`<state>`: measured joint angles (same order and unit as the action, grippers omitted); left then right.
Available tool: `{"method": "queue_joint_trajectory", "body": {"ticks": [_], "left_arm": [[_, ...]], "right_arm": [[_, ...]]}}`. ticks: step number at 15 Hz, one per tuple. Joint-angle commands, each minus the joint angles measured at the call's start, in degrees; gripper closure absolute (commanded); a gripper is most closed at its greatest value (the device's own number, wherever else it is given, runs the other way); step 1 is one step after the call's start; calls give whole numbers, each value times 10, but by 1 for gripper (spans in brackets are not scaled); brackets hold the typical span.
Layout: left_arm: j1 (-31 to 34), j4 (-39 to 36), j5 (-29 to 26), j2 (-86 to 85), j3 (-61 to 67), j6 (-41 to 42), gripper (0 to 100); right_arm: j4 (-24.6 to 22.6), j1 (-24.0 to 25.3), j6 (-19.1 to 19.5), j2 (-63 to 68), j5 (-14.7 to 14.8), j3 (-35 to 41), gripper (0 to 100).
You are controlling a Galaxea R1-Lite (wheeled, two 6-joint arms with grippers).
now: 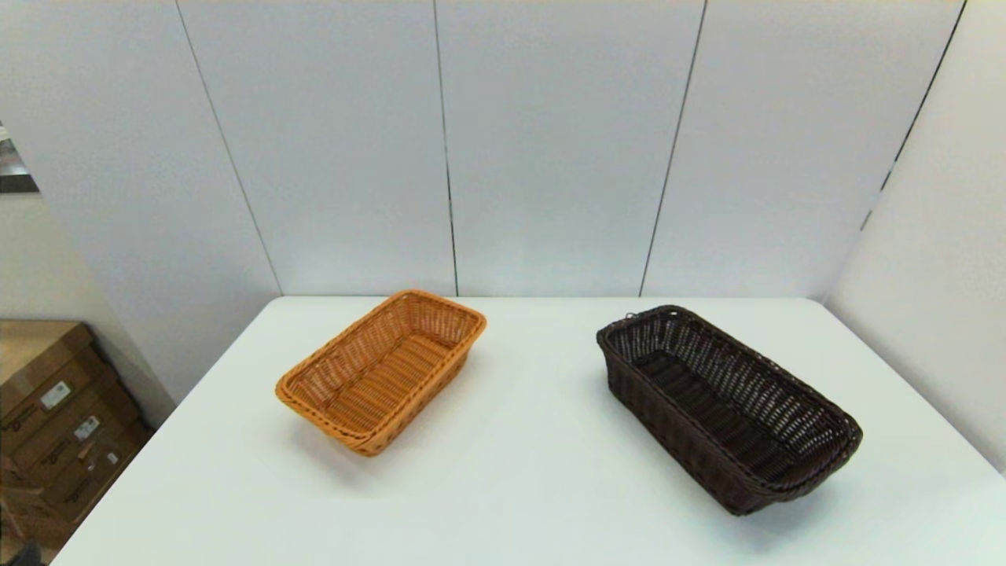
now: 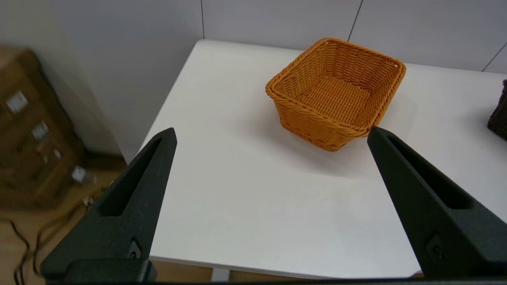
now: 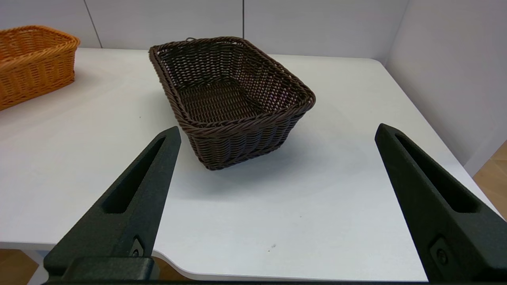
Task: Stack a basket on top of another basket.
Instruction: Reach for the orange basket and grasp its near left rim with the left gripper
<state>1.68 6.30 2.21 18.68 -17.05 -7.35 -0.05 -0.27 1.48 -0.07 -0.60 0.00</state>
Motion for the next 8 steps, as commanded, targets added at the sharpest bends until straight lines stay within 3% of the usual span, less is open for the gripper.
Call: {"method": "queue_joint_trajectory", "body": {"ticks": [1,4,8], "left_arm": [[4,0,0,308,-159,-152,0],[-8,0,14,436,-207,-240,0],[-106,0,107,616,-276,-371,0]], "right_arm": [[0,0,0,0,0,1,0],[0,0,1,0,0,0,0],[0,0,1,0,0,1,0]]}}
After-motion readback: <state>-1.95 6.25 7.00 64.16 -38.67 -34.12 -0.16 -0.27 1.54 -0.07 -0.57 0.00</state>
